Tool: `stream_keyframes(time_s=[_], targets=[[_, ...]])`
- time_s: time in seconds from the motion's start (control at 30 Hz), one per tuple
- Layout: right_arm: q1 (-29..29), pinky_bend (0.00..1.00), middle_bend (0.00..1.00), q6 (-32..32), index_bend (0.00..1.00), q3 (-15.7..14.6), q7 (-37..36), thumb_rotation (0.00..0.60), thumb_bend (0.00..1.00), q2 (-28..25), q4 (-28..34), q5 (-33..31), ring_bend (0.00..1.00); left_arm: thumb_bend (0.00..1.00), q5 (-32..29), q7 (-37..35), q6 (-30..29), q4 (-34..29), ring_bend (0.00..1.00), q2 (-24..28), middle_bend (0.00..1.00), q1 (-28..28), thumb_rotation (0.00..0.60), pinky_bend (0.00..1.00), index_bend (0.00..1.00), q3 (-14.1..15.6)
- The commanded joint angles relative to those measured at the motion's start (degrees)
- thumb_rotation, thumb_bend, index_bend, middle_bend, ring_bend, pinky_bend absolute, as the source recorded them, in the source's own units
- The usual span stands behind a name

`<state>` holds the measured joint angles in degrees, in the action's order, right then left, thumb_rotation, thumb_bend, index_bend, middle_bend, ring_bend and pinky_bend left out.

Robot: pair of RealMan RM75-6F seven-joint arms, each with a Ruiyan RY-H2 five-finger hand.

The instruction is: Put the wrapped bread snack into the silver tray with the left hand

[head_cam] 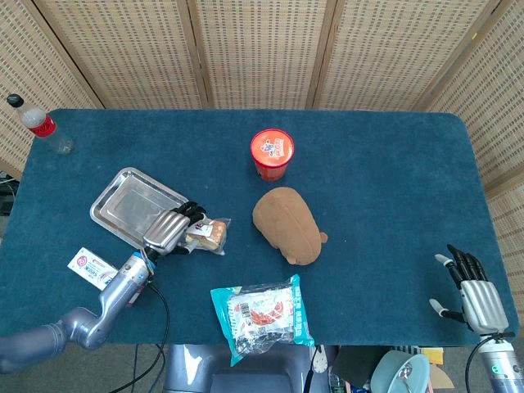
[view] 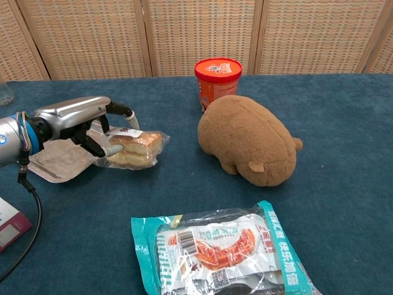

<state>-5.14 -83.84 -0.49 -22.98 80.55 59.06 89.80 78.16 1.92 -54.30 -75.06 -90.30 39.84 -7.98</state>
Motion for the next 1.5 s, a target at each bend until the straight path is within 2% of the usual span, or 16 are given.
stream_keyframes(time_s=[0.03,0.37,0.5,0.7,1.0,1.2,1.5], targets=[[0.2,0.0,0.0,0.0,0.13,0.0,-0.3,0.6,0.22,0.1,-0.3,-0.1,0.0,0.44,-0.7,3.1,-1.9,-3.5,0.14,2.9,0.25,-0.9,0.6,0.36,0.44,-0.5],[0.7,0.0,0.0,0.1,0.13,0.1,-0.1,0.6,0.22,0.4,-0.7,-0.8,0.0,0.44,-2.3,8.8,-6.6,-13.2,0.14,11.4,0.25,-3.8,0.6,0.36,0.44,-0.9],[0.8,0.0,0.0,0.0,0.13,0.2,0.1,0.6,0.22,0.4,-0.4,-0.8,0.0,0.44,-2.3,8.6,-8.3,-14.9,0.14,13.6,0.25,-5.3,0.6,0.36,0.44,-0.4],[1.1,0.0,0.0,-0.4,0.13,0.4,1.0,0.6,0.22,0.3,0.7,-0.9,0.0,0.44,-2.0,7.0,-9.6,-14.4,0.14,15.8,0.25,-6.9,0.6,0.36,0.44,0.2],[1.7,0.0,0.0,-0.3,0.13,0.7,3.3,0.6,0.22,0.8,1.9,-1.8,0.0,0.44,-2.2,1.6,-8.0,-8.6,0.14,16.9,0.25,-7.2,0.6,0.35,0.44,0.2],[1.1,0.0,0.0,2.1,0.13,1.6,7.5,0.6,0.22,0.8,4.8,-3.8,0.0,0.43,-1.9,-4.9,-5.2,-0.9,0.14,15.8,0.25,-5.6,0.6,0.35,0.44,-0.9],[0.4,0.0,0.0,3.7,0.13,2.3,10.2,0.6,0.22,0.7,6.9,-4.7,0.0,0.43,-1.5,-9.5,-2.8,3.5,0.14,15.0,0.25,-4.7,0.6,0.35,0.44,-0.7]])
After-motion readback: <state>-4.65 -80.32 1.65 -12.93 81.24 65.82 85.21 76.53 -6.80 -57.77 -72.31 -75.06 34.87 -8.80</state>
